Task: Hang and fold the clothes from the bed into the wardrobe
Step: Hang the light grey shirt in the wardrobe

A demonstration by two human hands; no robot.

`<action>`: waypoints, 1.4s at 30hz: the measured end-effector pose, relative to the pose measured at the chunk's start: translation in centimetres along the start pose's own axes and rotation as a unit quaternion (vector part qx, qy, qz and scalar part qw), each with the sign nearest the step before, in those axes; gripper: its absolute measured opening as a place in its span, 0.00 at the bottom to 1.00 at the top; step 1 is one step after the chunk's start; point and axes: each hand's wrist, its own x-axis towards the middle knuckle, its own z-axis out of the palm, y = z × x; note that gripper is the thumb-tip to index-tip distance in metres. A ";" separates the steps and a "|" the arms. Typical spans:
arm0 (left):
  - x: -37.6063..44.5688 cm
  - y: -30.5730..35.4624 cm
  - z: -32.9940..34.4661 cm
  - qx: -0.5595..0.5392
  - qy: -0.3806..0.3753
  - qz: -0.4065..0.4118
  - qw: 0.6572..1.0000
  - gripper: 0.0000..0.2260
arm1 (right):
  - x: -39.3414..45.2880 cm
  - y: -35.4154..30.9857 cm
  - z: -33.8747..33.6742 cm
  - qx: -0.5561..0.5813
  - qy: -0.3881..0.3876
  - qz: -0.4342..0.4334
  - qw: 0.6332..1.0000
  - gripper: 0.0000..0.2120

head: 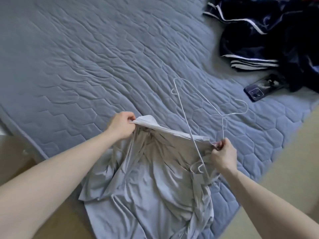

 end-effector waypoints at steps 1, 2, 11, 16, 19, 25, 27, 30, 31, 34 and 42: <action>-0.1 -0.4 -0.9 -0.029 0.006 -0.011 1.000 0.08 | 0.4 -0.9 -0.2 -0.011 -0.001 -0.005 1.000 0.06; -0.2 -0.7 -1.7 -0.042 0.013 -0.024 0.999 0.09 | 0.9 -1.7 -0.5 -0.026 0.000 -0.005 1.000 0.06; -1.9 -3.8 -7.0 -0.072 -0.062 -0.064 0.993 0.22 | -0.7 -5.5 -5.6 -0.012 -0.022 -0.090 0.996 0.09; -4.1 -0.8 -11.1 -0.086 -0.098 -0.031 0.991 0.17 | -6.8 -8.1 -9.2 -0.041 -0.097 -0.204 0.973 0.14; -5.6 0.5 -14.2 -0.091 -0.097 -0.013 0.991 0.16 | -10.4 -9.9 -11.8 -0.052 -0.100 -0.223 0.968 0.12; -11.1 -1.1 -17.9 0.060 -0.168 0.020 0.984 0.12 | -17.6 -10.6 -17.3 -0.010 -0.077 -0.206 0.976 0.11; -13.3 -2.4 -18.4 0.107 -0.194 0.018 0.975 0.11 | -19.4 -9.5 -18.3 0.022 -0.109 -0.196 0.974 0.12; -15.2 -3.8 -17.9 0.080 -0.163 -0.010 0.983 0.11 | -21.2 -7.4 -19.3 0.017 -0.177 -0.204 0.963 0.14; -15.5 -3.9 -17.7 0.051 -0.140 -0.024 0.989 0.11 | -21.7 -6.7 -19.6 0.005 -0.196 -0.209 0.958 0.14; -15.6 -2.9 -17.0 -0.026 -0.080 -0.064 0.994 0.15 | -22.6 -5.4 -20.2 -0.022 -0.233 -0.216 0.948 0.14; -16.8 1.8 -16.8 -0.137 -0.130 -0.006 0.982 0.14 | -23.4 -6.4 -20.1 -0.047 -0.262 -0.243 0.933 0.14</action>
